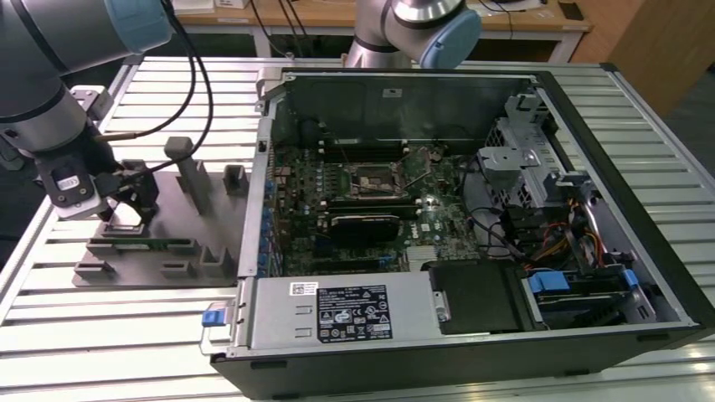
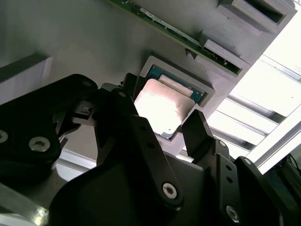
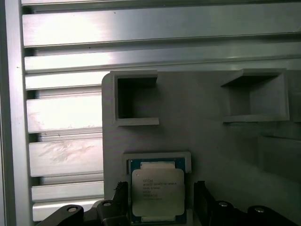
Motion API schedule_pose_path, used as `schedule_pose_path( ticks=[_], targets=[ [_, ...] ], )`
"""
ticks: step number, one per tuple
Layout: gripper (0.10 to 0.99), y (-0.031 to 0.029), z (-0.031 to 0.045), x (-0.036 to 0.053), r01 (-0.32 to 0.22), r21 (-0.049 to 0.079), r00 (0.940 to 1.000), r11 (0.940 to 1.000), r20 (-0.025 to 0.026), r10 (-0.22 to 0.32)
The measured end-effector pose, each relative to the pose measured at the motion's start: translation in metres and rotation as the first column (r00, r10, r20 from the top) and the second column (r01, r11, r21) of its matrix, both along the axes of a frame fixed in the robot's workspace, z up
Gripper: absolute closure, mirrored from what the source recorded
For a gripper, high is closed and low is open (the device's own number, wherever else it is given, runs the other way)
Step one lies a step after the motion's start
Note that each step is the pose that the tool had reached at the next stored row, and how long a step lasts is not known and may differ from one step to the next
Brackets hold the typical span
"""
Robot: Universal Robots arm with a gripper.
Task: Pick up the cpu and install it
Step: 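Pick up the cpu and move it towards the insertion slot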
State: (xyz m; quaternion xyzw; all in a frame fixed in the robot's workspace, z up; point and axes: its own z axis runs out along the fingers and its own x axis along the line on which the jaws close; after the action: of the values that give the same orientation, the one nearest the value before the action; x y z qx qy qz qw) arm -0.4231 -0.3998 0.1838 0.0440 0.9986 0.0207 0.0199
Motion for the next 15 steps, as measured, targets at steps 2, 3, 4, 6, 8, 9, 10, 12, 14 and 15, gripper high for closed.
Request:
schedule_pose_path(
  ticks=[2, 3, 4, 6, 8, 9, 10, 12, 14, 15],
  targets=[
    [0.424, 0.0000, -0.0007, 0.0000, 0.000, 0.000, 1.0000, 1.0000, 0.0002, 0.000],
    [0.424, 0.0000, -0.0007, 0.0000, 0.000, 0.000, 1.0000, 1.0000, 0.0001, 0.000],
    [0.424, 0.0000, -0.0006, 0.0000, 0.000, 0.000, 1.0000, 1.0000, 0.0000, 0.000],
    [0.424, 0.0004, -0.0005, -0.0007, 0.000, 0.000, 1.0000, 1.0000, -0.0003, 0.000],
    [0.424, 0.0016, -0.0007, -0.0013, 0.000, 0.000, 1.0000, 1.0000, 0.0001, 0.000],
    [0.424, 0.0017, -0.0007, -0.0014, 0.000, 0.000, 1.0000, 1.0000, 0.0000, 0.000],
    [0.424, 0.0017, -0.0007, -0.0014, 0.000, 0.000, 1.0000, 1.0000, 0.0000, 0.000],
    [0.424, 0.0017, -0.0007, -0.0015, 0.000, 0.000, 1.0000, 1.0000, 0.0000, 0.000],
    [0.424, 0.0017, -0.0009, -0.0021, 0.000, 0.000, 1.0000, 1.0000, 0.0000, 0.000],
    [0.424, 0.0017, -0.0010, -0.0022, 0.000, 0.000, 1.0000, 1.0000, 0.0000, 0.000]
  ],
)
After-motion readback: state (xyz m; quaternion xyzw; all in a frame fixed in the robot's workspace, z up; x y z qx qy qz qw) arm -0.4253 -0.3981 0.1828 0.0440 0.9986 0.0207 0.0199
